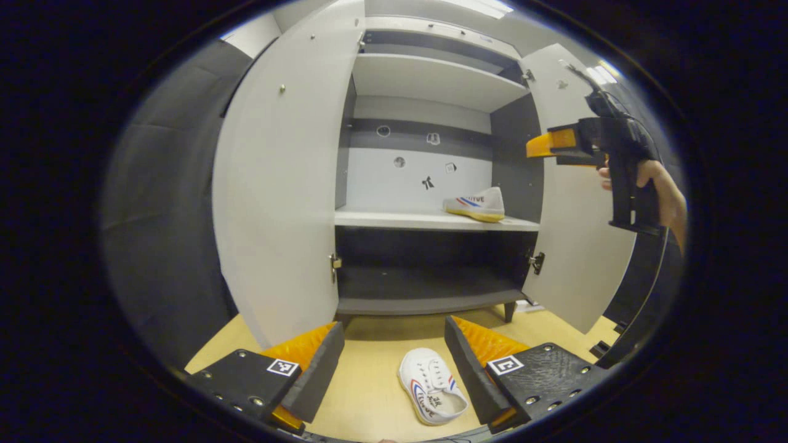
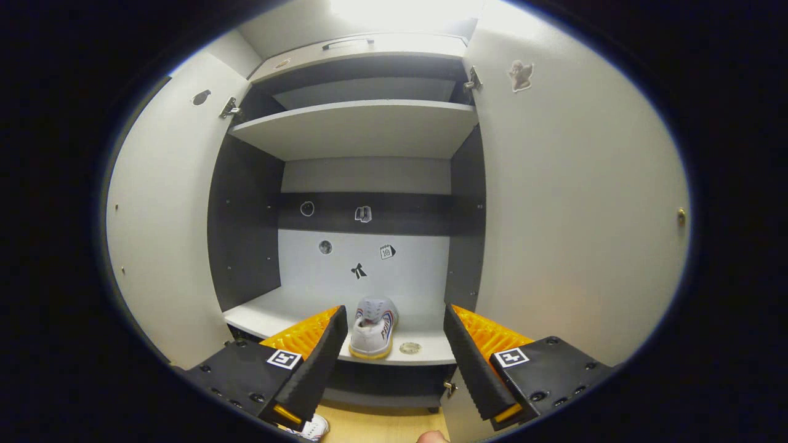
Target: Grab one shoe with the right hand and put it into the shoe cabinet, grab the other shoe with the left hand and put it into the shoe cabinet; then close the right door with the right hand and the left door with the left hand.
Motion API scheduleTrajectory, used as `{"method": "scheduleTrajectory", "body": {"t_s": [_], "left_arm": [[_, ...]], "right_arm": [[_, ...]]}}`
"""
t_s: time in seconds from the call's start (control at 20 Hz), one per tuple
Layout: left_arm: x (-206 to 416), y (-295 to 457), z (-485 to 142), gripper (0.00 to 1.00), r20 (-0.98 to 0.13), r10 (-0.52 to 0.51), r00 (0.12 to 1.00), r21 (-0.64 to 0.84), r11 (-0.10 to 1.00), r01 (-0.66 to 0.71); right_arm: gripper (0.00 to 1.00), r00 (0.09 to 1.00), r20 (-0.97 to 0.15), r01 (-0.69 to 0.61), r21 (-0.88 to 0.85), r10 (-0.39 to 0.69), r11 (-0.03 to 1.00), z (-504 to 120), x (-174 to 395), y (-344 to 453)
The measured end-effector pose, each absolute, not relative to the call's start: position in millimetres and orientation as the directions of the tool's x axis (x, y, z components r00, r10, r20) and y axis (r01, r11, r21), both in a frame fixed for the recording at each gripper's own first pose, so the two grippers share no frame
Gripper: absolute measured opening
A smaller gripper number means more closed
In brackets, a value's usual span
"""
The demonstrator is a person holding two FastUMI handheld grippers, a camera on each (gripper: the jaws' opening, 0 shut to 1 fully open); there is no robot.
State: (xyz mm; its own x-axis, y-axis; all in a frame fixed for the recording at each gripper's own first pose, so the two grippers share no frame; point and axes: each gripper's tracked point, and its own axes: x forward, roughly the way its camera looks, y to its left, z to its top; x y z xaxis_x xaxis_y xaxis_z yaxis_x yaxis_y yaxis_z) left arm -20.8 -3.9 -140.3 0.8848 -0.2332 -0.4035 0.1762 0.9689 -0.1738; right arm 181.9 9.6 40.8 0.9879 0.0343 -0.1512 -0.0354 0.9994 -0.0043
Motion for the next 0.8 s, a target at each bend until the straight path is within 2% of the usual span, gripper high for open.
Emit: {"method": "scheduleTrajectory", "body": {"t_s": [0.2,0.25,0.3,0.4,0.45,0.5,0.75,0.8], "left_arm": [[-19.5,-18.2,-181.5,0.94,-0.489,-0.273,0.829,-0.166,0.961,0.219],[-19.0,-20.8,-192.8,0.94,-0.510,-0.276,0.815,-0.159,0.961,0.227],[-19.5,-23.2,-204.2,0.94,-0.530,-0.280,0.800,-0.157,0.960,0.232],[-22.9,-27.1,-221.0,0.94,-0.579,-0.291,0.761,-0.165,0.957,0.240],[-25.0,-28.5,-224.5,0.95,-0.598,-0.297,0.744,-0.168,0.955,0.246],[-26.6,-28.5,-228.4,0.94,-0.616,-0.298,0.729,-0.163,0.954,0.252],[-43.7,-26.7,-264.2,0.95,-0.729,-0.285,0.622,-0.147,0.953,0.265],[-48.6,-27.2,-269.0,0.95,-0.748,-0.287,0.599,-0.152,0.952,0.267]], "right_arm": [[0.98,0.988,-0.154,-0.015,-0.021,0.012,1.000,30.6,139.8,-3.4],[0.96,0.988,-0.154,-0.003,-0.030,-0.002,1.000,28.3,130.1,-7.9],[0.99,0.989,-0.148,0.012,-0.039,-0.018,0.999,26.7,121.0,-11.8],[0.99,0.988,-0.147,0.035,-0.055,-0.043,0.998,21.1,105.2,-17.1],[0.96,0.987,-0.152,0.036,-0.055,-0.044,0.998,18.3,97.6,-17.1],[0.99,0.986,-0.161,0.034,-0.054,-0.043,0.998,14.1,90.9,-16.8],[0.99,0.976,-0.213,0.046,-0.021,-0.049,0.999,-1.9,67.2,-19.1],[0.96,0.974,-0.221,0.047,-0.019,-0.050,0.999,-5.7,62.6,-19.8]]}}
